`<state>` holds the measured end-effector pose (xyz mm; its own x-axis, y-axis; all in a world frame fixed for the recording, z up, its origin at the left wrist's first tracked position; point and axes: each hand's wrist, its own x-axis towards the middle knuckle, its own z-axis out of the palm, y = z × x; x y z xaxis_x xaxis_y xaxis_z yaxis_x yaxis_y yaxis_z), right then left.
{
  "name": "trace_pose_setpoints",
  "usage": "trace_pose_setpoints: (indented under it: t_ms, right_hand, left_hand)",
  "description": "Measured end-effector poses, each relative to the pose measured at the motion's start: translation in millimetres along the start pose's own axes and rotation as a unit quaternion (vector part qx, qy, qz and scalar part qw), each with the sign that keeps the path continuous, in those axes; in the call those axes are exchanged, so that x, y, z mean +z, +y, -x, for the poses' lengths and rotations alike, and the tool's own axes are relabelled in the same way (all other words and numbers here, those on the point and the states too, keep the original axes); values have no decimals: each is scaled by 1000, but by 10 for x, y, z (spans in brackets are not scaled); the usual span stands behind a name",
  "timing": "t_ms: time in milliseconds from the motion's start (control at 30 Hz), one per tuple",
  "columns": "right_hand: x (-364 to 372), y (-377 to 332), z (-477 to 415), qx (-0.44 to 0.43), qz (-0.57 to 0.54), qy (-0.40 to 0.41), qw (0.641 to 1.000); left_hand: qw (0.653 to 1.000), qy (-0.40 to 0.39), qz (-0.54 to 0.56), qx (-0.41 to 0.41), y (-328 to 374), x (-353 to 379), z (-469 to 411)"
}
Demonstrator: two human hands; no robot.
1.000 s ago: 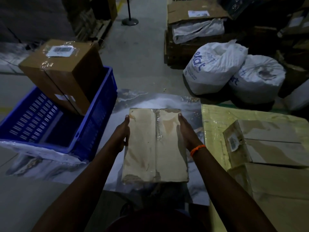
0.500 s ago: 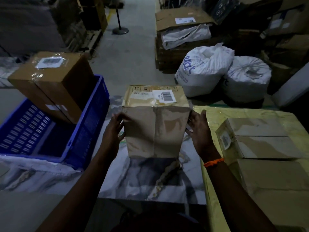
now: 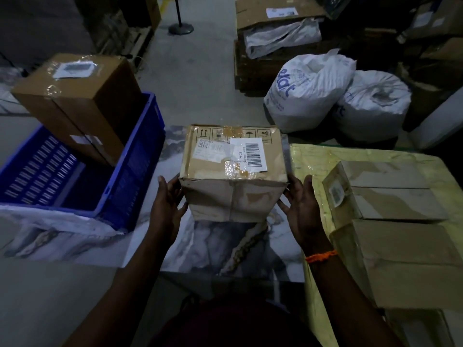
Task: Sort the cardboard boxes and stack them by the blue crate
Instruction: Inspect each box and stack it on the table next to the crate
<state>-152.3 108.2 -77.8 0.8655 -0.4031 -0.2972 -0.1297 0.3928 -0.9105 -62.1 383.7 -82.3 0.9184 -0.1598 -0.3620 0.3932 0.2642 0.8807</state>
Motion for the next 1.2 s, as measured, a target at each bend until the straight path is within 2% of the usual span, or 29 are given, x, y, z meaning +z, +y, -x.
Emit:
trace_pose_setpoints:
  t_ms: [200,333,467,600,733,833,967,1033,1200]
  right_hand:
    - [-51,-76,8,-12,46,-12,999]
    - [-103,-179,-2,-54,105,-11,993]
    - [-42,-314,-145,-122,198,18,972]
    - [176,-494,-366,-150,311,53,937]
    - [446,-703,-598,-194,405,49,892]
    - [585,-765,-826,-191,432,36,880]
    - [626,-736,-978,-120,397,41,909]
    - [620,-708,-964,-106,377,36,920]
    - [624,-695,-933,-109,401,47,908]
  left_hand:
    - [1000,2,6,-1,91,-26,74]
    - [1000,1,-2,28,257,-59,61]
    - [991,-2,-93,94,494,17,-7]
    - [943,-42,-264,197,712,199,-192]
    - [883,-60,-395,245,812,407,-503]
    - [847,-44,-456,269,834,540,-766]
    - [874,-25,-438,209,824,633,-943]
    - [869,-35,-451,199,796,642,-972]
    - [882,-31,-426,201,780,606,-951]
